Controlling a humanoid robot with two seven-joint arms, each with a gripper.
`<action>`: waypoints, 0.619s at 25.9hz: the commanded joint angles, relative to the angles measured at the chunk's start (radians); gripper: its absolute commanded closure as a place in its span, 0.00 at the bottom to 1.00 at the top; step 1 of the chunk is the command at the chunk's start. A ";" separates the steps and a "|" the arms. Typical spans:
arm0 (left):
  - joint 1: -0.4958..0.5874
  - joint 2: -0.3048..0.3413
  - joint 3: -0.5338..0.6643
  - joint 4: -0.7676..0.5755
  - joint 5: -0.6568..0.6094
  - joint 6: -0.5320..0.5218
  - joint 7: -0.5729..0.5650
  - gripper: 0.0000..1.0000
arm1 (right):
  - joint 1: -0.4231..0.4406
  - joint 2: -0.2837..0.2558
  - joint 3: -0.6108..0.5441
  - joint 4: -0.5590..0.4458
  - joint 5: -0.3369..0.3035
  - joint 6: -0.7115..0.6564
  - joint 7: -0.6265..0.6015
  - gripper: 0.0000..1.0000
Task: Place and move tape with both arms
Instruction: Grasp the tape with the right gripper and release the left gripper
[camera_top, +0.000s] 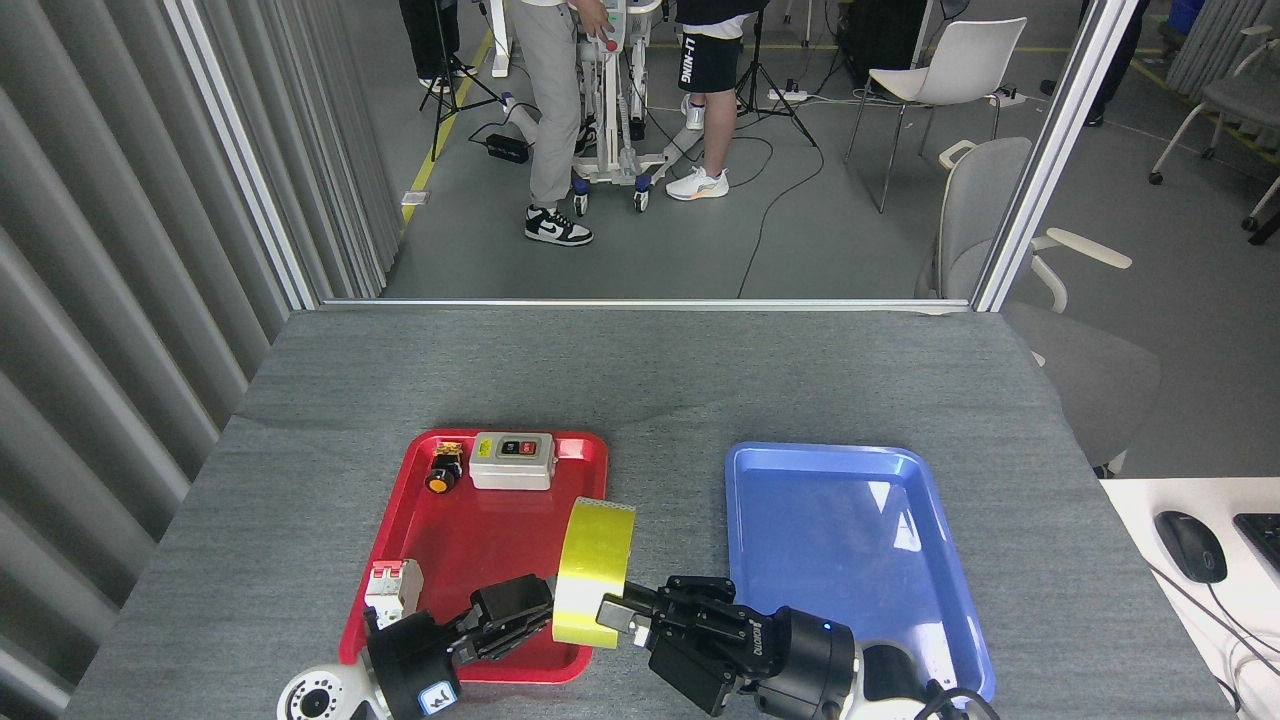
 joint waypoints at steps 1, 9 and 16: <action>0.000 0.000 0.006 0.000 0.000 -0.002 0.001 0.83 | 0.000 0.000 0.000 0.004 0.000 -0.007 0.000 0.81; 0.032 -0.002 0.063 0.035 0.016 -0.246 -0.007 0.00 | 0.000 0.000 -0.002 0.004 0.002 -0.007 0.000 0.82; 0.032 -0.003 0.066 0.072 -0.001 -0.265 0.000 0.00 | 0.002 -0.002 -0.002 0.004 0.002 -0.007 -0.002 0.84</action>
